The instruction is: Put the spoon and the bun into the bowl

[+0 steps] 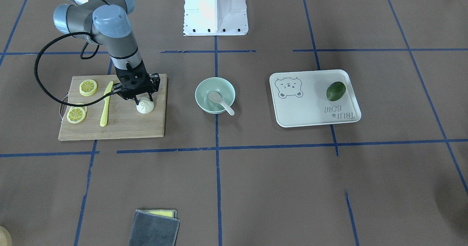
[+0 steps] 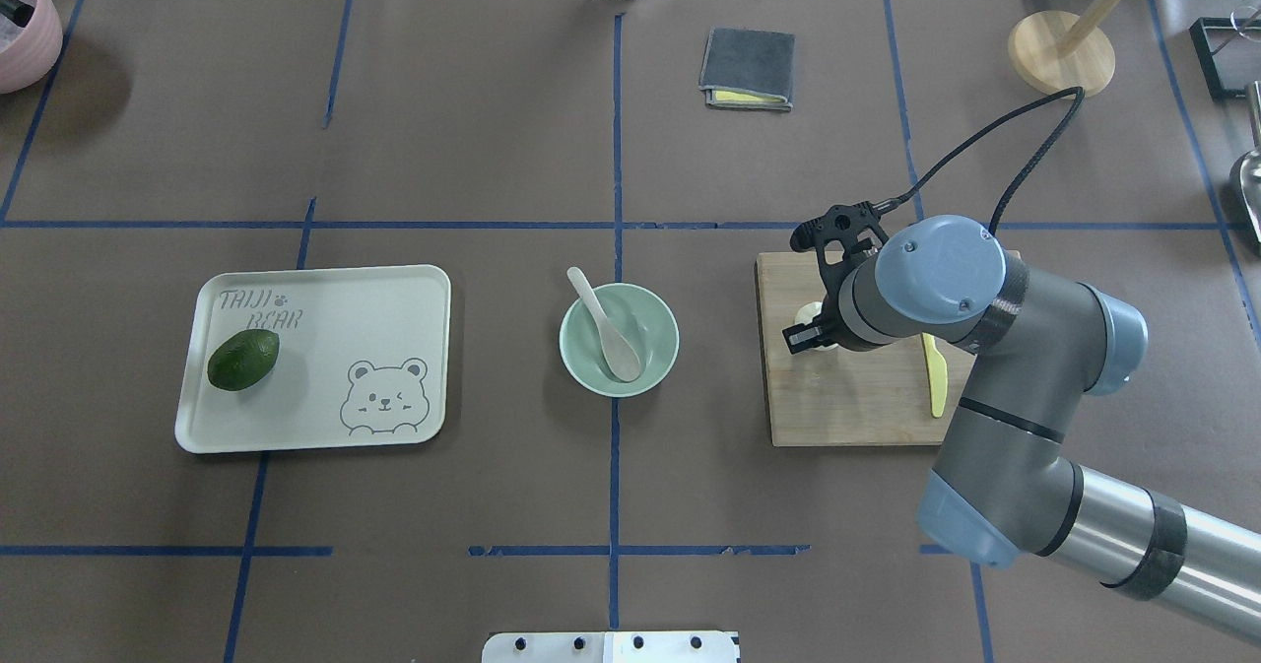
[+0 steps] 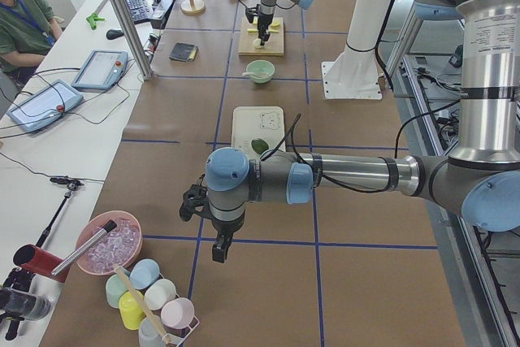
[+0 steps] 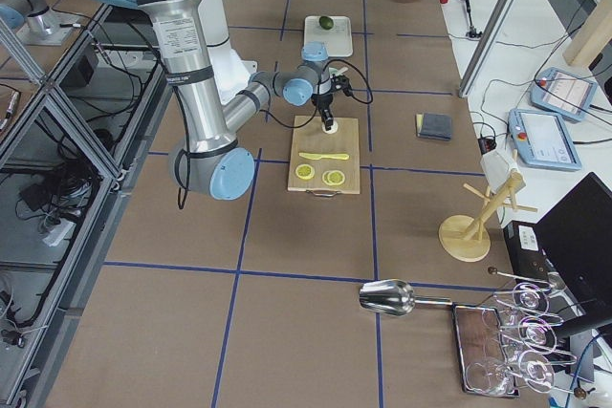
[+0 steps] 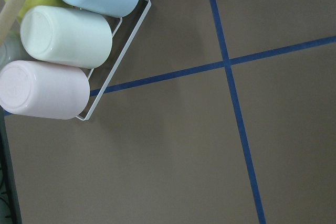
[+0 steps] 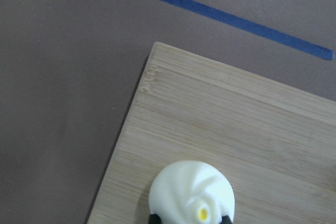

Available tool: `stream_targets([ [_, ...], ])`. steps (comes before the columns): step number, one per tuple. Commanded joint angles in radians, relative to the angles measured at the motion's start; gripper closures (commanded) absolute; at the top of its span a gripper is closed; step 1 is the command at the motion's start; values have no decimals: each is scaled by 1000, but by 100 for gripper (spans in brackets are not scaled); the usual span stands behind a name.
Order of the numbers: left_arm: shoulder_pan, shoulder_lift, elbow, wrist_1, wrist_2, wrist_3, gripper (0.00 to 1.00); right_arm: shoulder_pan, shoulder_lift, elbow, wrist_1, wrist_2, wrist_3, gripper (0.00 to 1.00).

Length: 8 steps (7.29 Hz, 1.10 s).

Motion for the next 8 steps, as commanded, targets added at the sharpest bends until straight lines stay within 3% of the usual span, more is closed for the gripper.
stream_targets([
  [1, 0, 0, 0, 0, 0, 0, 0, 17, 47, 12, -15, 0, 11, 100],
  [4, 0, -3, -8, 0, 0, 0, 0, -65, 281, -1, -228, -17, 178, 100],
  [6, 0, -5, -8, 1, 0, 0, 0, -150, 397, -95, -239, -124, 263, 100],
  [7, -1, -5, -8, 1, 0, 0, 0, -153, 413, -126, -236, -125, 265, 99],
  [8, 0, -5, -8, 3, 0, 0, 0, -165, 413, -129, -232, -141, 266, 1],
])
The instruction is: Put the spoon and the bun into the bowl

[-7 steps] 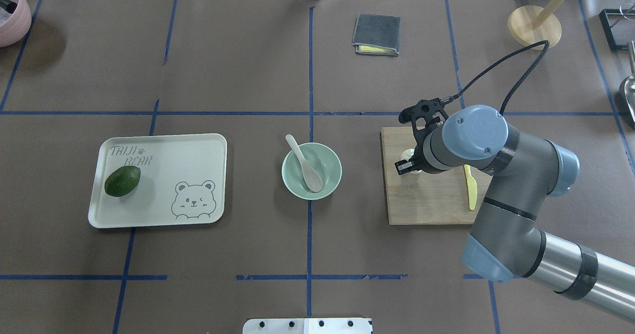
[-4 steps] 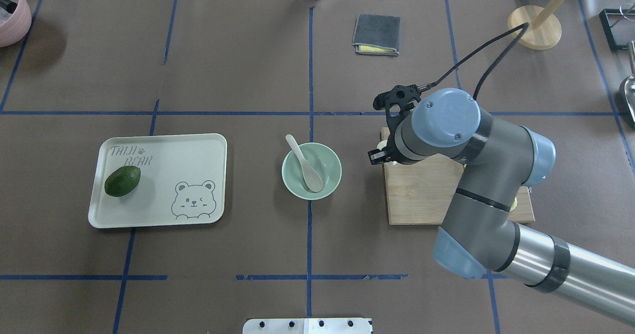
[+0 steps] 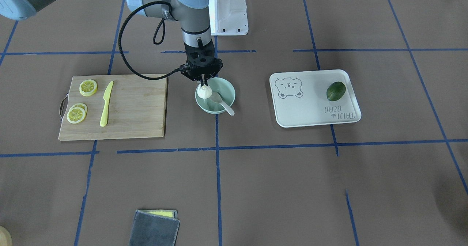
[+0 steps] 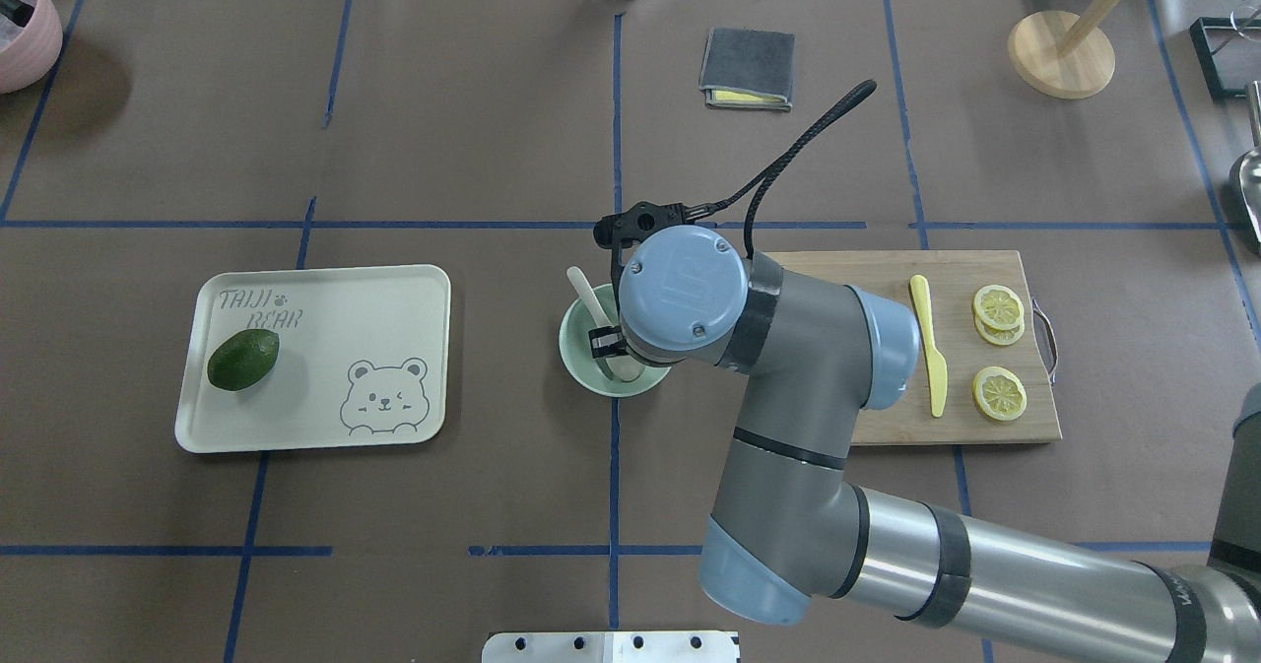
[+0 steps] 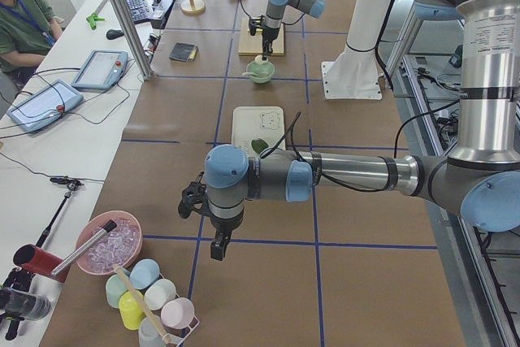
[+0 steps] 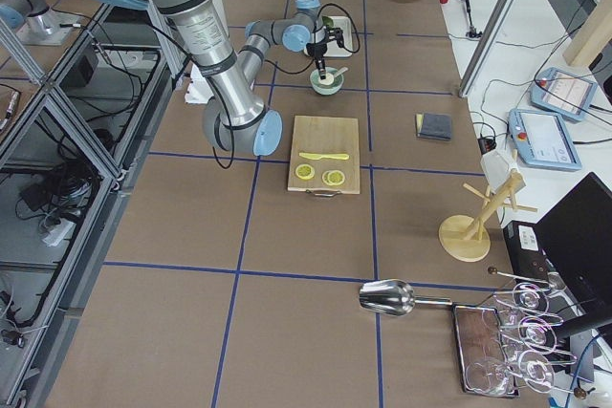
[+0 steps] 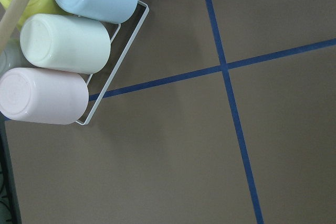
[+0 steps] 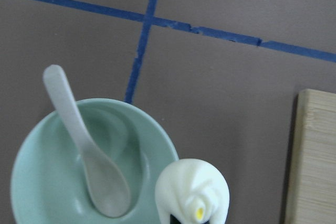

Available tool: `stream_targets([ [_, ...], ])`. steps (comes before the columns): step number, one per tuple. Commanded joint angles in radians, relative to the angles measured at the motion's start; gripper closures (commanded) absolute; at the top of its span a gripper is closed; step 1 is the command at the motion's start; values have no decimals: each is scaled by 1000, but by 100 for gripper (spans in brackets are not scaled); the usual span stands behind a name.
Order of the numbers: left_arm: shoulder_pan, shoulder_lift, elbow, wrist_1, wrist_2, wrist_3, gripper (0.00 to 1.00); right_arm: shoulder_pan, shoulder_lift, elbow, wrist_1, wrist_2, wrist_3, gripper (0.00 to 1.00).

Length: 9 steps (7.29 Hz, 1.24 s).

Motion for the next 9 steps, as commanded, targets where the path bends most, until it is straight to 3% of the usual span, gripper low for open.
stream_targets([
  [1, 0, 0, 0, 1, 0, 0, 0, -18, 26, -23, 0, -43, 9, 0],
  [3, 0, -2, 0, 1, 0, 0, 0, -2, 20, -10, -5, -32, -10, 0],
  [4, 0, -2, 0, 0, 0, 0, 0, 46, 18, -7, -5, 18, -39, 0],
  [7, 0, 0, -6, 1, 0, 3, 0, 322, -30, -7, -3, 266, -312, 0],
  [9, -1, 18, -5, 4, -8, 8, 0, 585, -150, -9, -5, 461, -696, 0],
])
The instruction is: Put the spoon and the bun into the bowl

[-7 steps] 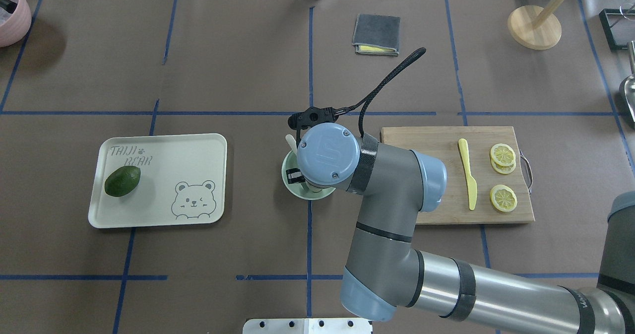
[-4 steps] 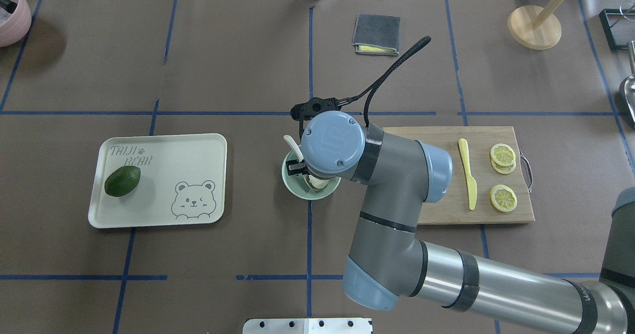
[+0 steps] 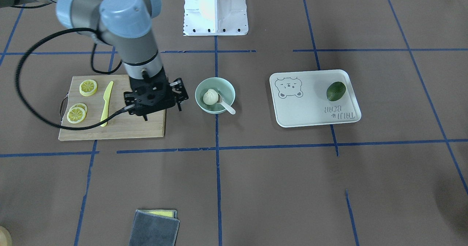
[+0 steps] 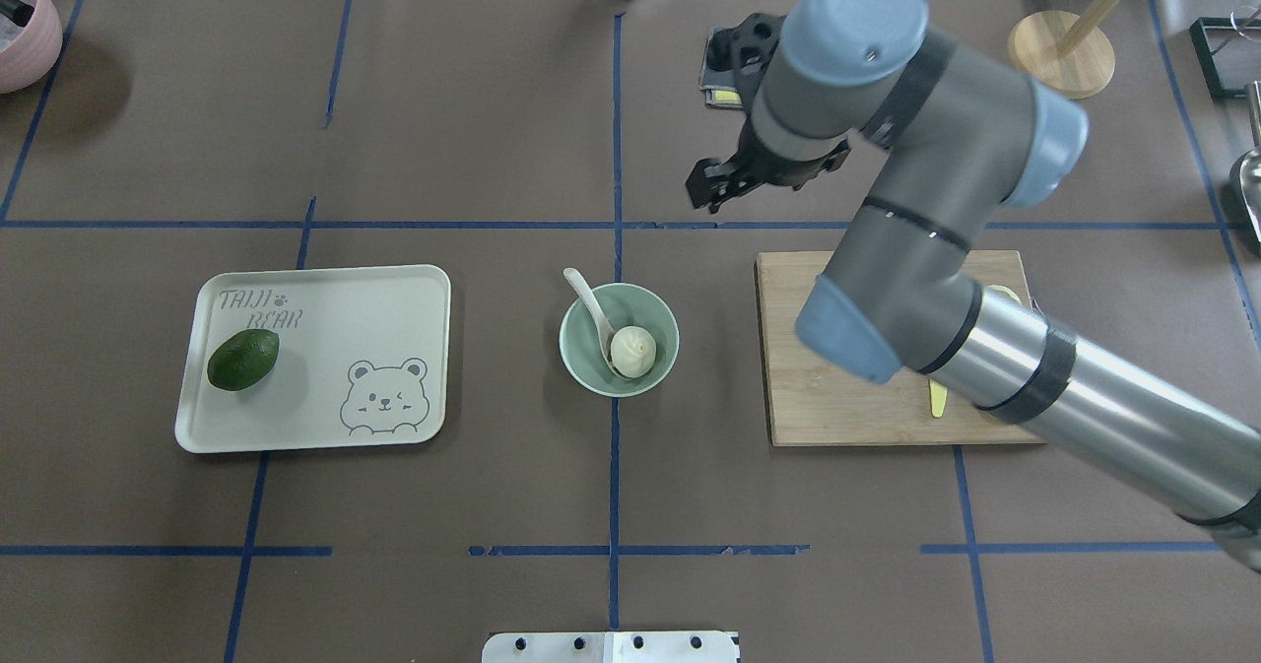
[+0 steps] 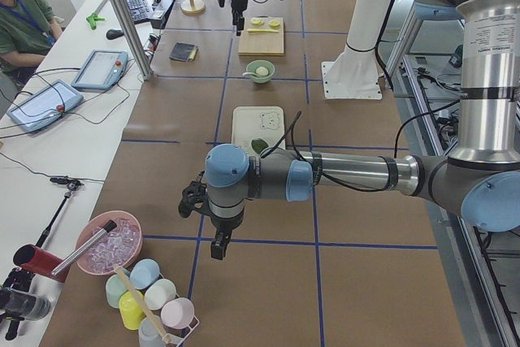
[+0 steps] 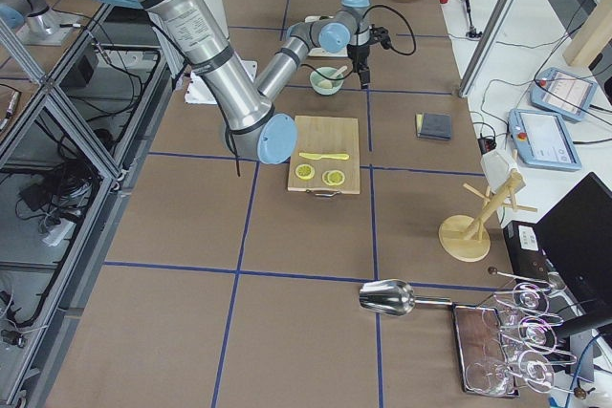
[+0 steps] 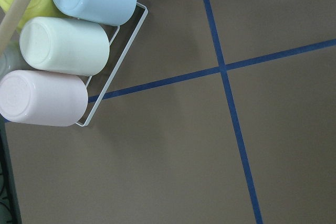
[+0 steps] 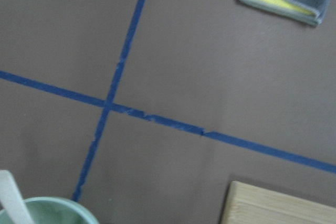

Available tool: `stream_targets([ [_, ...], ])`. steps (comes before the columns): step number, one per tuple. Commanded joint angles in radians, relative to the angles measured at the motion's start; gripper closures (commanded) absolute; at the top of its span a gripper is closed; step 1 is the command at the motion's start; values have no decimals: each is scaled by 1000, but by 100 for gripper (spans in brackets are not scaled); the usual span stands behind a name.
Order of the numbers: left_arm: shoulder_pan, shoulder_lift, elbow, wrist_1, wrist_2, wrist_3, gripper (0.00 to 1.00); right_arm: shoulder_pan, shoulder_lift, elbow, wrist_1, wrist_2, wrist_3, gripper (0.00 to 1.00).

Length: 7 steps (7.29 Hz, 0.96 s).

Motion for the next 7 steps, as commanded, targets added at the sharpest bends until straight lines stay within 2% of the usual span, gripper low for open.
stream_targets([
  [1, 0, 12, -1, 2, -44, 4, 0, 282, -156, -4, -1, 195, -442, 0],
  [2, 0, 13, 2, 3, -85, 4, 0, 396, -237, -10, -6, 232, -623, 0],
  [4, -1, 22, -1, 2, -105, 4, 0, 570, -376, -67, -9, 238, -904, 0],
  [5, 0, 22, -2, 2, -105, 4, 0, 624, -464, -73, -1, 241, -942, 0],
  [7, 0, 22, -2, 2, -107, 4, 0, 714, -574, -75, 2, 245, -935, 0],
])
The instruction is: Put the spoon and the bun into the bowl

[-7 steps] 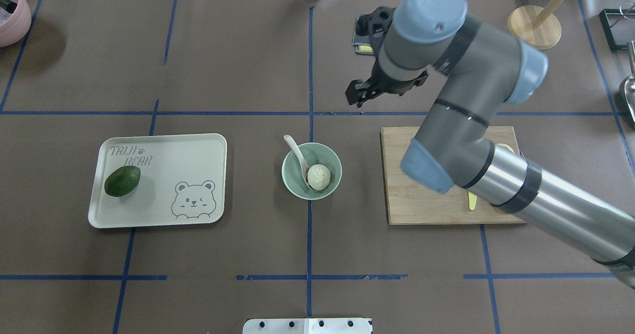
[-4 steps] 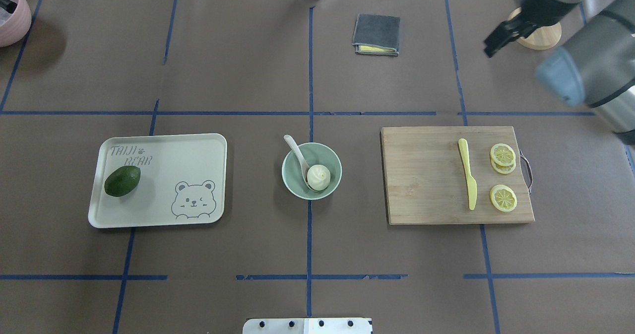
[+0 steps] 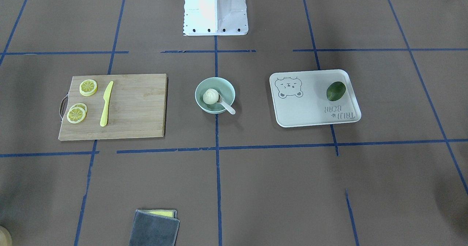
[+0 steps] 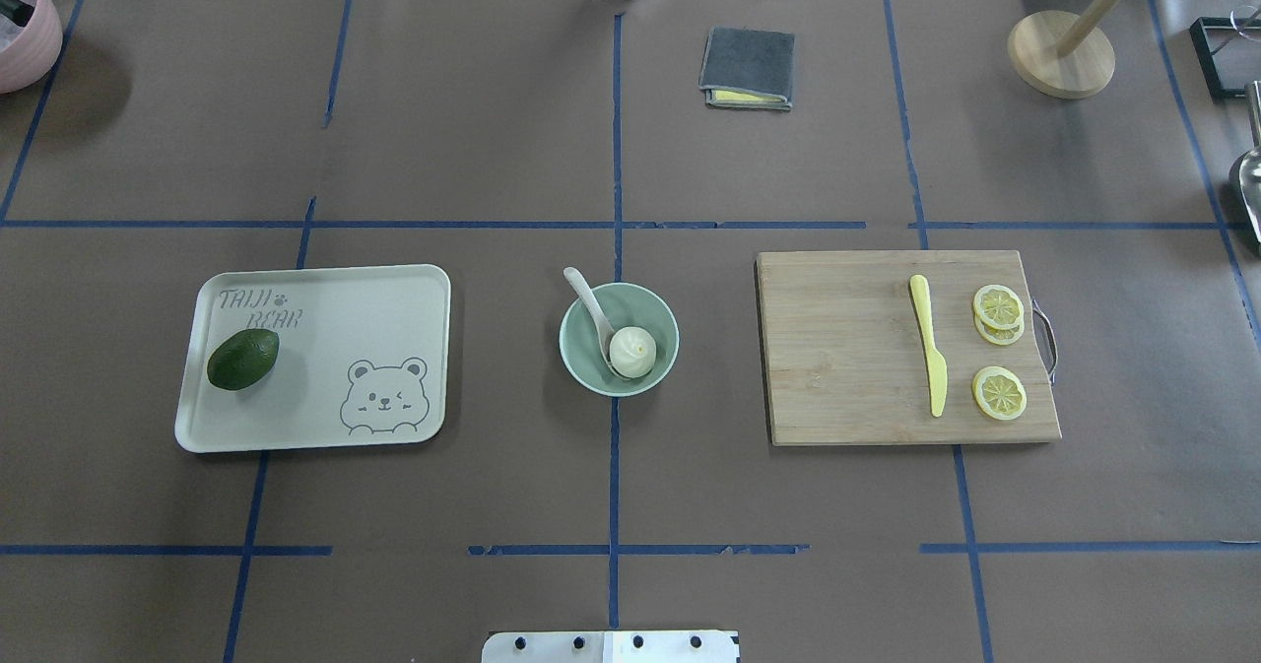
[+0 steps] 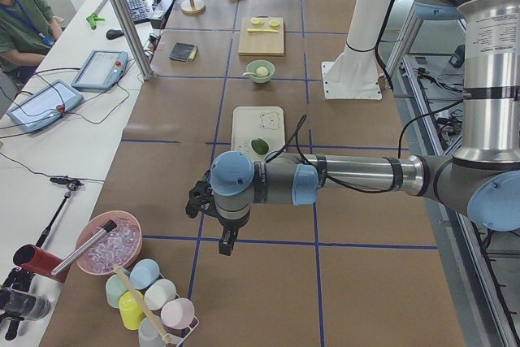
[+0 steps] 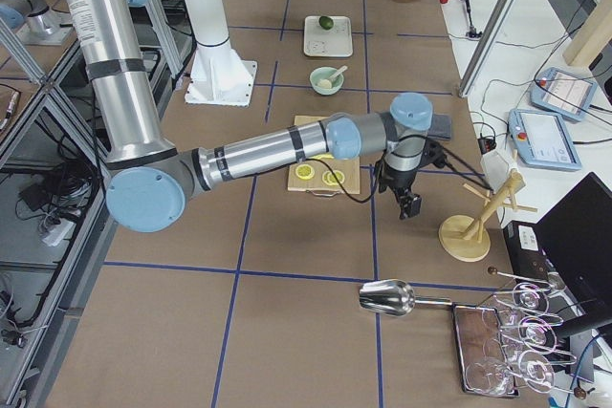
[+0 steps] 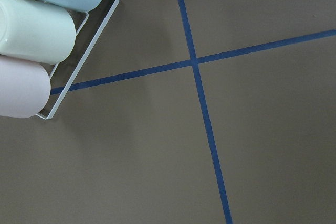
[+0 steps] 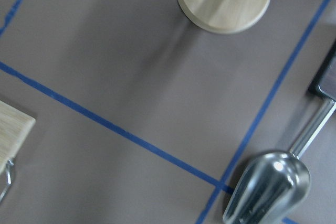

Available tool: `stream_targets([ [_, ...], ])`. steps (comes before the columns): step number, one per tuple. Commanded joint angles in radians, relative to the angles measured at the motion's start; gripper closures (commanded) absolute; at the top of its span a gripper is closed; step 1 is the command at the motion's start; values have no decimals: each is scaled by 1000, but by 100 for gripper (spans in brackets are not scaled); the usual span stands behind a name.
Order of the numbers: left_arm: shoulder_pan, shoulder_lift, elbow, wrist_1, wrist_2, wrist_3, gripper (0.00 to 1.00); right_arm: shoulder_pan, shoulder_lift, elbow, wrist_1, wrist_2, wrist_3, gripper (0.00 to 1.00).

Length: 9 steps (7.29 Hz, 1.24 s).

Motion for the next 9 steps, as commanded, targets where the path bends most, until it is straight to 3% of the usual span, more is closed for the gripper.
stream_targets([
  [1, 0, 0, 0, 0, -1, -1, 0, 79, -80, 1, 2, 60, 78, 0],
  [2, -1, 0, 0, 0, -1, 0, 0, 79, -81, 21, 8, 74, 226, 0],
  [9, -1, -1, -2, -14, 2, 5, 0, 77, -78, 17, 20, 78, 240, 0],
])
